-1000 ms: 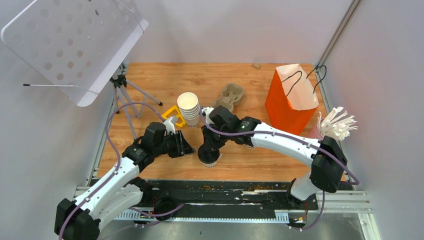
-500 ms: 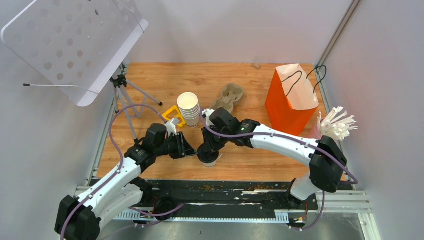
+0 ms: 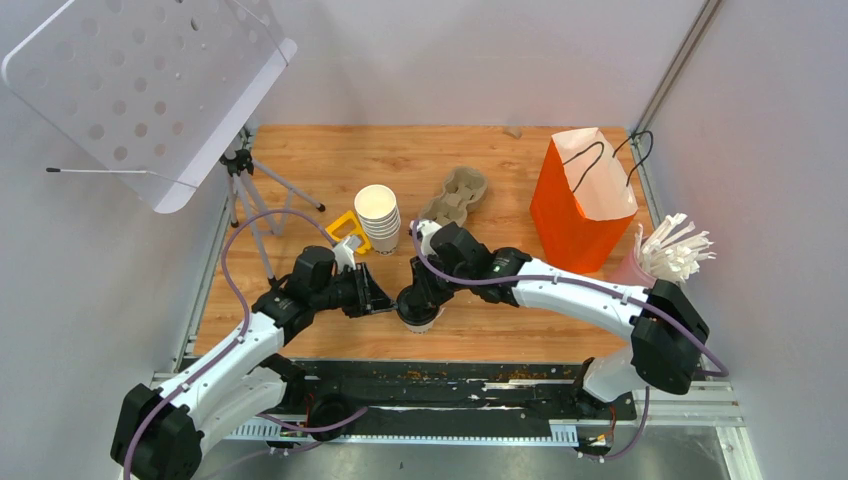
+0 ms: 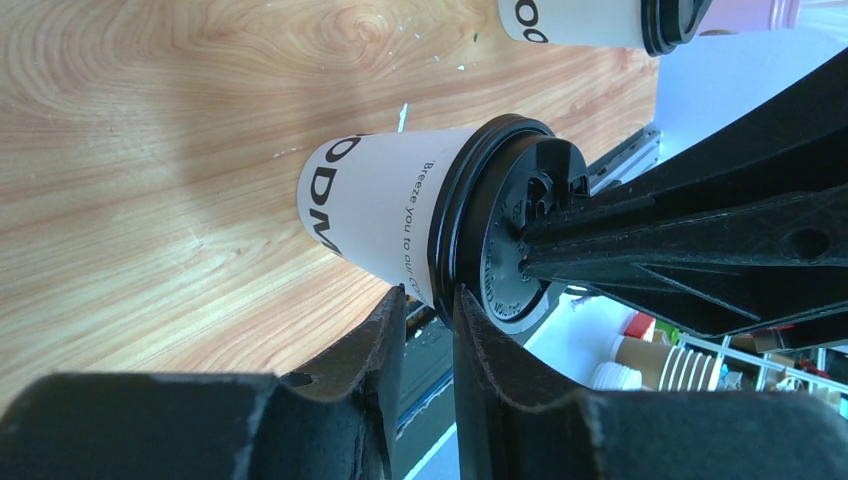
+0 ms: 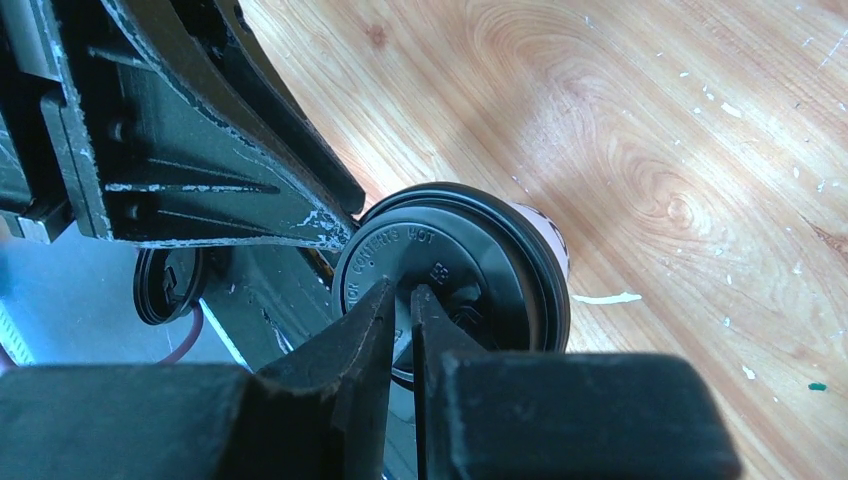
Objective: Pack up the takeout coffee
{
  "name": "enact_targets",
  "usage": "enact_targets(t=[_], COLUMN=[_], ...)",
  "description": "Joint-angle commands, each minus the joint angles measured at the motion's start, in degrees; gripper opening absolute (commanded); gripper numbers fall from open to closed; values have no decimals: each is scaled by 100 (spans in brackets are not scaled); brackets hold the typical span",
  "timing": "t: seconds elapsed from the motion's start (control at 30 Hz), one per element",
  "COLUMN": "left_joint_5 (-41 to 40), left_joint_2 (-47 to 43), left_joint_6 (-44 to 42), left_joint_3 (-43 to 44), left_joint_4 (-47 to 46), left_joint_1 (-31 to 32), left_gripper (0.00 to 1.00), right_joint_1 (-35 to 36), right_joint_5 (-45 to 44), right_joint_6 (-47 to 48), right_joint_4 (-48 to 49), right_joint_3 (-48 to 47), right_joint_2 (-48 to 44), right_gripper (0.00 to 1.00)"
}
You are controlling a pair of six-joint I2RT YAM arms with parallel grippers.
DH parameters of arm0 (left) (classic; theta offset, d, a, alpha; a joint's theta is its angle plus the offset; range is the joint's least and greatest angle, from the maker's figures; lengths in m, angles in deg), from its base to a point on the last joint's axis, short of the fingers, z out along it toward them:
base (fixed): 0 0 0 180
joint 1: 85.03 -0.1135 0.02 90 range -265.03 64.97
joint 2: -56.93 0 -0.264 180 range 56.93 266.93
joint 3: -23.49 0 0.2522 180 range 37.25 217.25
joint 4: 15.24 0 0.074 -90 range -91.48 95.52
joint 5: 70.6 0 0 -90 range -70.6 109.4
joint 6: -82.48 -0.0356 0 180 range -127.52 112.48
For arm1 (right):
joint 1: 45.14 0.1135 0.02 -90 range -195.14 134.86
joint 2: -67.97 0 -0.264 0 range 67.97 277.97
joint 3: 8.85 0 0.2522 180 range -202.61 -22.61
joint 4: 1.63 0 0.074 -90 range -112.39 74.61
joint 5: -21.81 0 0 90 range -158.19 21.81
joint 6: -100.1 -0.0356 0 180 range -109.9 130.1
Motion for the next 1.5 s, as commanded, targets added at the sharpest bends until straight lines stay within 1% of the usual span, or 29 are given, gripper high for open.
enact_targets(t=[0.0, 0.2, 0.3, 0.4, 0.5, 0.57, 0.67, 0.77, 0.87, 0.93, 1.07, 1.17, 1.2, 1.23, 1.27, 1.4, 1.47], left_joint_5=[-647, -845, -724, -428, -108, -77, -210, -364, -521, -667, -1254, -1571, -1618, -1628, -1625, -1606, -1722], left_joint_2=[226, 276, 311, 235, -17, -178, -215, -155, -145, -195, -372, -529, -585, -638, -683, -888, -983], left_joint_6=[-286, -332, -274, -133, 81, 98, -142, -451, -843, -1079, -1480, -1636, -1651, -1649, -1634, -1563, -1553], left_joint_3=[-17, -306, -407, -404, -190, 104, 670, 1198, 1831, 2224, 3074, 3552, 3681, 3790, 3875, 4207, 4351], left_joint_4=[812, 880, 688, 405, 105, 138, 473, 971, 1534, 1929, 2929, 3423, 3534, 3602, 3669, 3804, 3897], left_joint_1=[-8, 1, 16, 36, 36, 36, 36, 36, 36, 36, 34, 36, 36, 36, 36, 36, 36], left_gripper=[29, 25, 24, 23, 27, 30, 38, 42, 49, 52, 60, 65, 74, 96, 99, 100, 100], right_joint_1=[5, -76, -90, -98, -95, -91, -91, -90, -90, -90, -21, 76, 110, 150, 195, 416, 503], right_joint_5=[-189, -175, -160, -162, -152, -122, -89, -99, -187, -297, -782, -1085, -1148, -1156, -1361, -1710, -1797], right_joint_6=[-117, -200, -235, -203, -132, -62, 30, 102, 147, 166, 289, 378, 391, 413, 421, 488, 529], right_joint_4=[-181, 22, 101, 31, -130, -303, -594, -846, -1078, -1201, -1540, -1816, -1888, -1952, -2005, -2216, -2316], right_joint_3=[471, 850, 960, 886, 604, 313, -195, -685, -958, -1024, -1109, -1250, -1310, -1366, -1441, -1695, -1808], right_joint_2=[-122, -180, -189, -201, -255, -287, -333, -379, -421, -463, -451, -321, -268, -224, -176, 36, 160], right_gripper=[14, 14, 14, 14, 14, 15, 19, 22, 28, 35, 60, 72, 75, 77, 78, 84, 86])
